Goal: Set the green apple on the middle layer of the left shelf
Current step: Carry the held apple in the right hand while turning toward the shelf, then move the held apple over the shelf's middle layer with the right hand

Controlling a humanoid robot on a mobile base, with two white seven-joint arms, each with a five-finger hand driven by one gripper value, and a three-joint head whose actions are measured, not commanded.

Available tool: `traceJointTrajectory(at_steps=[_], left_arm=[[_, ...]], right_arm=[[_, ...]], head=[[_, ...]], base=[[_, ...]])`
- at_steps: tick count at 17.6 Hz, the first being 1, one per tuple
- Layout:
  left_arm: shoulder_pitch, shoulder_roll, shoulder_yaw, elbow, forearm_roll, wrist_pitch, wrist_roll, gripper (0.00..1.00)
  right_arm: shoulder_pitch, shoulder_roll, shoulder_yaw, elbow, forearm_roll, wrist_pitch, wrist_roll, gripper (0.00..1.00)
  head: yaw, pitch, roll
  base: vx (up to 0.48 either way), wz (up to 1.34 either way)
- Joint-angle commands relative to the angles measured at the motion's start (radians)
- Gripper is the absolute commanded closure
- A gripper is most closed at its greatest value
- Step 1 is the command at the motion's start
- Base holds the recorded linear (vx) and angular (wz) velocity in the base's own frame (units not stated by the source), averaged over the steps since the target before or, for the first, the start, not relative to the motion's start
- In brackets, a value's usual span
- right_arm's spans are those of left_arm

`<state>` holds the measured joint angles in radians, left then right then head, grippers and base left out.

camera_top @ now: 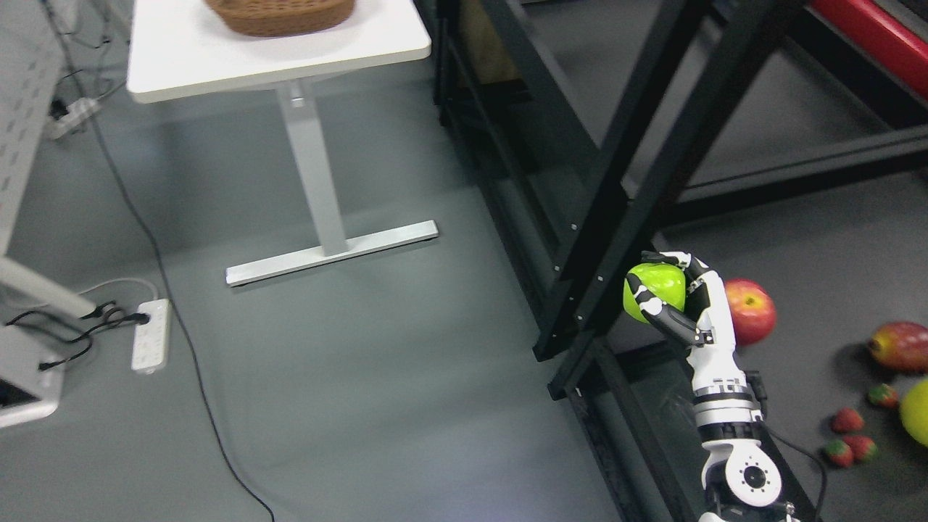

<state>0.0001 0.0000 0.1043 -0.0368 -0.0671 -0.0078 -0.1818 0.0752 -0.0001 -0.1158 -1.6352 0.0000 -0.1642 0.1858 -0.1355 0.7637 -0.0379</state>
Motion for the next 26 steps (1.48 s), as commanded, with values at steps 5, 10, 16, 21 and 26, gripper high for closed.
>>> traceJointTrajectory(at_steps=[5, 10, 16, 21, 26], left_arm=[[-0.022, 0.017, 0.0, 0.0, 0.0, 0.0, -0.001, 0.0], [-0.022, 0.017, 0.0, 0.0, 0.0, 0.0, -0.001, 0.0], [-0.022, 0.017, 0.0, 0.0, 0.0, 0.0, -0.001, 0.0], [-0.022, 0.017, 0.0, 0.0, 0.0, 0.0, -0.001, 0.0], [-0.022, 0.017, 0.0, 0.0, 0.0, 0.0, -0.001, 0.0]], right_arm=[[0.0, -0.021, -0.001, 0.0, 0.017, 0.0, 0.0, 1.0], [0.0, -0.021, -0.001, 0.0, 0.017, 0.0, 0.0, 1.0], [0.0, -0.023, -0.002, 0.0, 0.017, 0.0, 0.0, 1.0], [0.0, -0.023, -0.002, 0.0, 0.017, 0.0, -0.002, 1.0], [0.0, -0.023, -0.002, 0.001, 0.017, 0.0, -0.002, 1.0]], head=[[0.0, 0.0, 0.0], [0.0, 0.0, 0.0], [0.0, 0.0, 0.0], [0.0, 0.0, 0.0], [0.0, 0.0, 0.0]], base=[[-0.028, -1.25], [0.014, -1.23], [0.076, -0.72], [0.143, -0.33], [0.169, -0.09]])
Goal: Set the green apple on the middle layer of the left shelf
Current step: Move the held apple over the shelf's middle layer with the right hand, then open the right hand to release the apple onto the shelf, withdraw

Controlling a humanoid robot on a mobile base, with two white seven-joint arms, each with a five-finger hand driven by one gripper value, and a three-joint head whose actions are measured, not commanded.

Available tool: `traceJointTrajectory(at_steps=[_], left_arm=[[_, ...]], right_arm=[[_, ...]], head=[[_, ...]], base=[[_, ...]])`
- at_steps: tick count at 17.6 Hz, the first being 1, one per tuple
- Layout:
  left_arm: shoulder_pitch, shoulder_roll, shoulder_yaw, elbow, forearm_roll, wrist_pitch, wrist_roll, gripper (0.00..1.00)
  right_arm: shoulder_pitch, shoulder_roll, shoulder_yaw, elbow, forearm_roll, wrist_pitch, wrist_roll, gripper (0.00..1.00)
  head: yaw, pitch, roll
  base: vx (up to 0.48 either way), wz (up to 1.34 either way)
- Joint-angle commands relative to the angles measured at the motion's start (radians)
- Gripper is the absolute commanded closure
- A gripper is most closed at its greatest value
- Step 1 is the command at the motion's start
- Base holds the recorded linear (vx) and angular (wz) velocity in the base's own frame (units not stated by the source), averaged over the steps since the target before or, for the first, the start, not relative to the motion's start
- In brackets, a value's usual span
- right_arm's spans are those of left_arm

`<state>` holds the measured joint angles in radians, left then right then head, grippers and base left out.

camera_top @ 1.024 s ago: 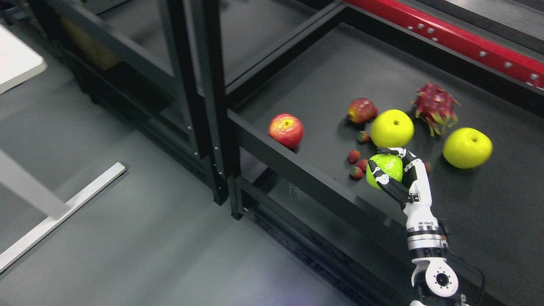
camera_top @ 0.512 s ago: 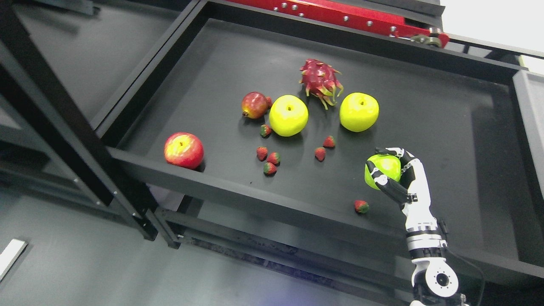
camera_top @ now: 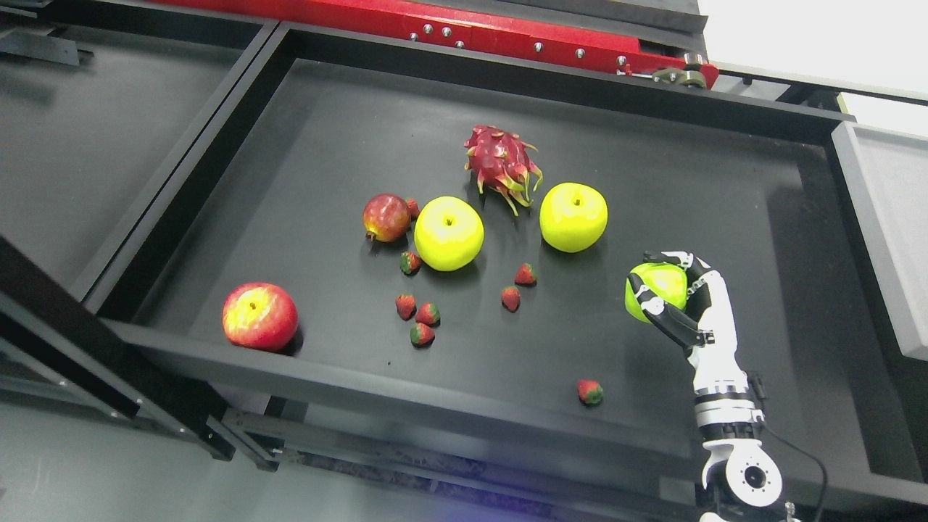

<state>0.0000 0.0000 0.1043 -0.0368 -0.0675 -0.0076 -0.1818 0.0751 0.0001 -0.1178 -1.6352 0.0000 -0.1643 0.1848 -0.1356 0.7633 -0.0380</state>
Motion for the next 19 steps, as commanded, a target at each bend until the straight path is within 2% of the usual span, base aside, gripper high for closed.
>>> traceJointTrajectory(at_steps=[1, 8, 9, 10, 11, 12, 15, 19], left_arm=[[-0.021, 0.017, 0.0, 0.0, 0.0, 0.0, -0.001, 0.0], [-0.021, 0.017, 0.0, 0.0, 0.0, 0.0, -0.001, 0.0], [-0.021, 0.017, 0.0, 0.0, 0.0, 0.0, -0.001, 0.0], [-0.021, 0.017, 0.0, 0.0, 0.0, 0.0, -0.001, 0.0], [-0.021, 0.017, 0.0, 0.0, 0.0, 0.0, -0.001, 0.0], [-0.021, 0.017, 0.0, 0.0, 0.0, 0.0, -0.001, 0.0], [-0.021, 0.017, 0.0, 0.0, 0.0, 0.0, -0.001, 0.0], [-0.021, 0.017, 0.0, 0.0, 0.002, 0.0, -0.001, 0.0]], right_arm=[[0.0, -0.023, 0.0, 0.0, 0.018, 0.0, -0.001, 1.0], [0.0, -0.023, 0.0, 0.002, 0.018, 0.002, 0.002, 0.99], [0.002, -0.025, 0.001, 0.002, 0.018, 0.003, 0.01, 0.94], [0.0, -0.025, 0.003, 0.003, 0.02, 0.015, 0.027, 0.75], [0.003, -0.025, 0.004, 0.002, 0.018, 0.012, 0.062, 0.36], [0.003, -0.022, 0.006, 0.002, 0.018, 0.017, 0.096, 0.0], [0.002, -0.022, 0.006, 0.0, 0.018, 0.009, 0.151, 0.0], [-0.011, -0.02, 0.012, 0.0, 0.018, 0.003, 0.153, 0.0]], head=[[0.0, 0.0, 0.0], [0.0, 0.0, 0.0], [0.0, 0.0, 0.0], [0.0, 0.0, 0.0], [0.0, 0.0, 0.0], [0.0, 0.0, 0.0], [0.0, 0.0, 0.0], [0.0, 0.0, 0.0]], base=[[0.175, 0.0], [0.103, 0.0], [0.063, 0.0], [0.052, 0.0], [0.052, 0.0], [0.027, 0.0], [0.028, 0.0], [0.016, 0.0]])
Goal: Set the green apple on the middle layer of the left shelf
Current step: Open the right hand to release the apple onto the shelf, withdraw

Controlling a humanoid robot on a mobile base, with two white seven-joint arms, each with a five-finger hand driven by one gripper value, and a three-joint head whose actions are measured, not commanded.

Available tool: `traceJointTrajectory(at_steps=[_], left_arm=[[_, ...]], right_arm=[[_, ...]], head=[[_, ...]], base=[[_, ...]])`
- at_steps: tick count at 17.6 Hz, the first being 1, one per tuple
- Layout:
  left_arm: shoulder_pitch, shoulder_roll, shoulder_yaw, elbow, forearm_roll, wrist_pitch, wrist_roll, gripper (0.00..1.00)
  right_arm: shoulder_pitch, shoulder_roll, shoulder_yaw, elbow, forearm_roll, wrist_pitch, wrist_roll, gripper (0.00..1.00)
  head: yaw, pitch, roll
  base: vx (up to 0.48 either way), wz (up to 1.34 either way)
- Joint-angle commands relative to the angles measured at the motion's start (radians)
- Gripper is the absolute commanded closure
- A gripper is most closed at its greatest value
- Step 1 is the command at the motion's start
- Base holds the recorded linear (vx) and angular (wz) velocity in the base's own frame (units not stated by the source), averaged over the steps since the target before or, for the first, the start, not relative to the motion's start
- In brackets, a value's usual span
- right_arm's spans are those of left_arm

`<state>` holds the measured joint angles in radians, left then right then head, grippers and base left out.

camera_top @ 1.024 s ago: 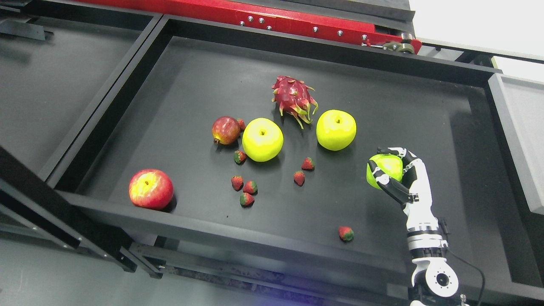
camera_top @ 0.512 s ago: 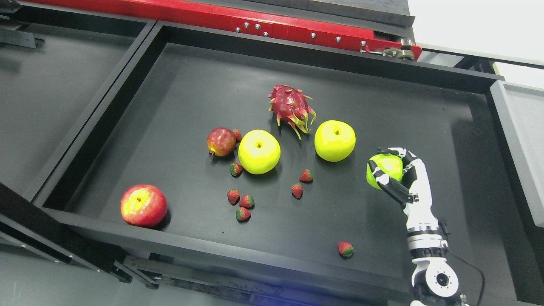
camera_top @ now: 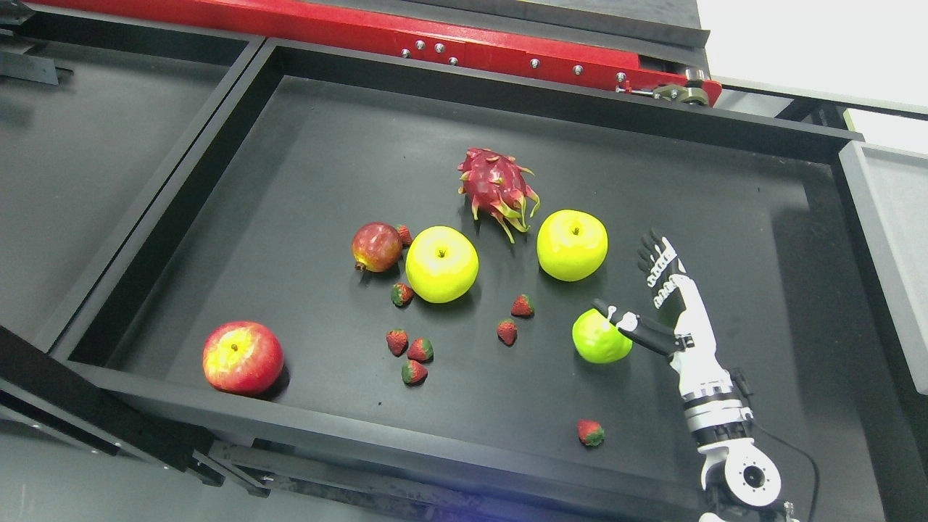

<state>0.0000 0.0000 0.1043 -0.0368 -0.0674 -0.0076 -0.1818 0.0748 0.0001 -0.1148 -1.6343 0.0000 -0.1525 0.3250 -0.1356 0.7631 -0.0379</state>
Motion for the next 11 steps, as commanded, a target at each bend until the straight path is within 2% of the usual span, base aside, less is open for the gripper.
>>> traceJointTrajectory(at_steps=[1, 5, 9, 11], left_arm=[[-0.021, 0.017, 0.0, 0.0, 0.0, 0.0, -0.001, 0.0], [-0.021, 0.017, 0.0, 0.0, 0.0, 0.0, -0.001, 0.0], [-0.021, 0.017, 0.0, 0.0, 0.0, 0.0, -0.001, 0.0], [-0.021, 0.017, 0.0, 0.0, 0.0, 0.0, -0.001, 0.0]], right_arm=[[-0.016, -0.018, 0.01, 0.001, 0.018, -0.013, 0.005, 0.0], [-0.021, -0.018, 0.033, 0.001, 0.032, -0.059, -0.072, 0.0], [-0.003, -0.018, 0.03, 0.001, 0.032, -0.058, -0.213, 0.0], [0.006, -0.018, 0.032, -0.001, 0.032, -0.056, -0.231, 0.0]], head=[[0.0, 0.0, 0.0], [0.0, 0.0, 0.0], [0.0, 0.0, 0.0], [0.0, 0.0, 0.0]], base=[[0.0, 0.0], [0.0, 0.0], [0.0, 0.0], [0.0, 0.0]])
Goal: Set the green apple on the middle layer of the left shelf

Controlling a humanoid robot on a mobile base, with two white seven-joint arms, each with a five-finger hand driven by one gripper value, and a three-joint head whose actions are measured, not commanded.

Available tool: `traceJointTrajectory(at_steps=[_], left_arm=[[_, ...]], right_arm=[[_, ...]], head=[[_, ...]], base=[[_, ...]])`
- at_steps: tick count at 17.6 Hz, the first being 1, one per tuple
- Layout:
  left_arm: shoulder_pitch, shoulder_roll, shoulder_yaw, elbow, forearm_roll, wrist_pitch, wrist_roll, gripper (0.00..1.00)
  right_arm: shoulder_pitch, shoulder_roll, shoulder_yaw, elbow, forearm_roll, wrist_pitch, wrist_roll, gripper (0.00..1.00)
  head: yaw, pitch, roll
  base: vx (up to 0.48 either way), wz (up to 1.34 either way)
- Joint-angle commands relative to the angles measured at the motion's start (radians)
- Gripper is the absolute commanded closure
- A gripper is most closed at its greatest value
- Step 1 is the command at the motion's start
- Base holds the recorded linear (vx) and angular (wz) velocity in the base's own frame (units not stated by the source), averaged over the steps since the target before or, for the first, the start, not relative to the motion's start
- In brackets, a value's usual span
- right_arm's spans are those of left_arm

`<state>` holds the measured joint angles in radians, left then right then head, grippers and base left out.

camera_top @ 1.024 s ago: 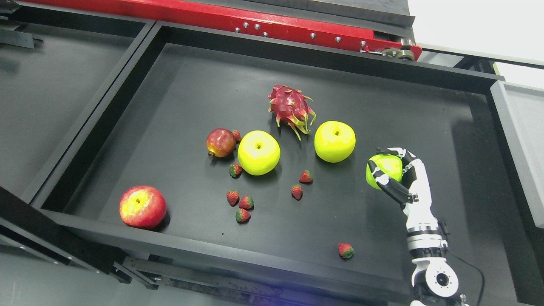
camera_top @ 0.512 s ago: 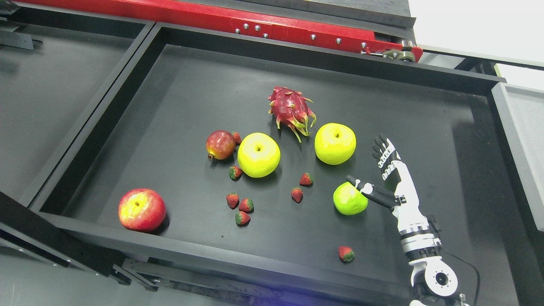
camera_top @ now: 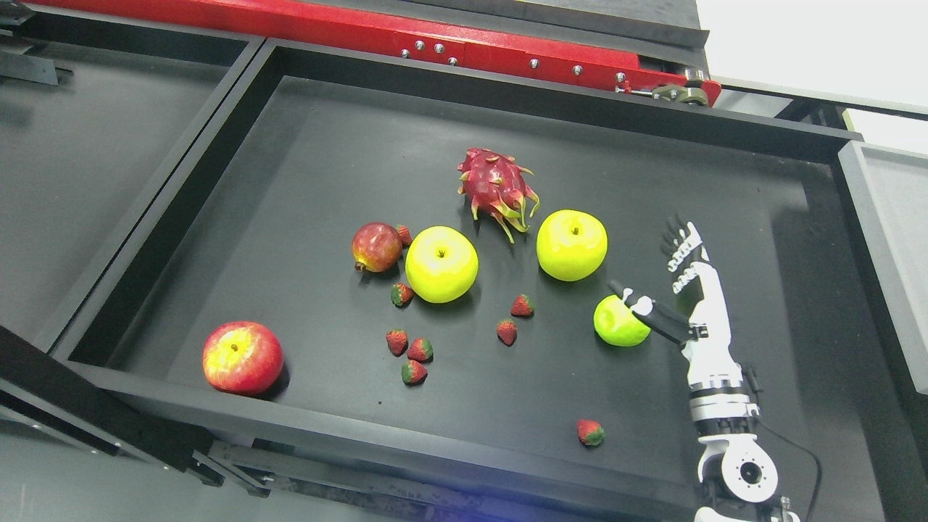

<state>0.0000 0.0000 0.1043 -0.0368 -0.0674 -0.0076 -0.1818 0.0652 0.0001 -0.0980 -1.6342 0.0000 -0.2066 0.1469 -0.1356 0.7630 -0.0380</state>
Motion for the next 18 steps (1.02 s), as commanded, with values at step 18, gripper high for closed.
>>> traceJointTrajectory(at_steps=[18], left_arm=[[-0.021, 0.017, 0.0, 0.0, 0.0, 0.0, -0.001, 0.0]], right_arm=[[0.022, -0.018, 0.162, -0.003, 0.008, 0.062, -0.225, 0.0]], head=[[0.0, 0.0, 0.0]], base=[[0.0, 0.0]])
